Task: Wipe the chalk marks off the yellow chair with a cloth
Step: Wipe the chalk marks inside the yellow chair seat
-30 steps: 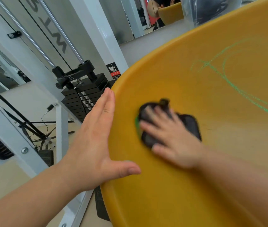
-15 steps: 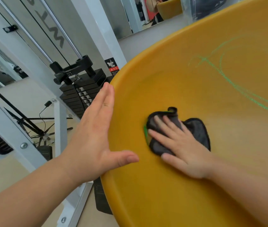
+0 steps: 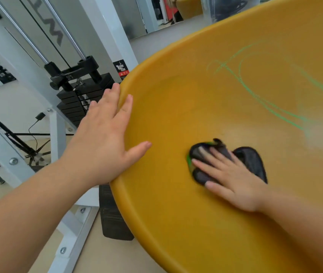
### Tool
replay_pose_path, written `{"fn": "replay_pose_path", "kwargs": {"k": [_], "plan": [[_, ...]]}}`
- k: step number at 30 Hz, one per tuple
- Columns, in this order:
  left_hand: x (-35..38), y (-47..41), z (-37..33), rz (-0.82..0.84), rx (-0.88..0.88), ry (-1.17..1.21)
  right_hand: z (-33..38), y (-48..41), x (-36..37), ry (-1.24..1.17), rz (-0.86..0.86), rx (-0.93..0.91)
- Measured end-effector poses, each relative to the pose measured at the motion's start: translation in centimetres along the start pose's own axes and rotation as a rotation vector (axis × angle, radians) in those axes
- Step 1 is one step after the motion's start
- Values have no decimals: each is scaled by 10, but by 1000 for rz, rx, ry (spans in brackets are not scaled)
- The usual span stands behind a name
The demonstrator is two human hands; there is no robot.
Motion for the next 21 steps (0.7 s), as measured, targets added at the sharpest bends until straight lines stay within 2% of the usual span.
{"fn": "replay_pose_path", "kwargs": {"k": [2,3,4,6,10,12,14,16,17,19,20,21], "plan": [[0,2,-2,15,-51,-11,-58,15,-14,24,-79,416],[-1,3,-3,27,-76,17,-70,17,-17,20,-117,556],[-1,5,-5,42,-94,55,-68,12,-15,6,-120,619],[-1,13,-9,62,-118,126,-29,-8,0,-85,-78,525],[6,43,-30,-64,-48,67,90,-1,18,-264,7,50],[11,60,-50,-99,63,11,110,37,17,-302,114,-72],[20,69,-67,-71,150,-32,94,79,12,-281,215,-87],[36,74,-77,-13,223,-107,46,115,6,-113,289,73],[43,76,-80,13,245,-149,17,131,1,-6,311,228],[50,77,-81,56,260,-188,-33,154,-15,72,226,625],[51,77,-80,70,257,-189,-46,158,-20,63,168,760],[52,77,-80,79,259,-190,-47,154,-18,54,150,808]]}}
Point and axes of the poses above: each hand's wrist, its own y-axis away from the middle knuckle, its own x-axis out of the palm, z = x × y, the point moved 4 cm from there along -y, towards the middle knuckle, and after that the axes turned 14 degrees about -x, right-handed, at the moved point
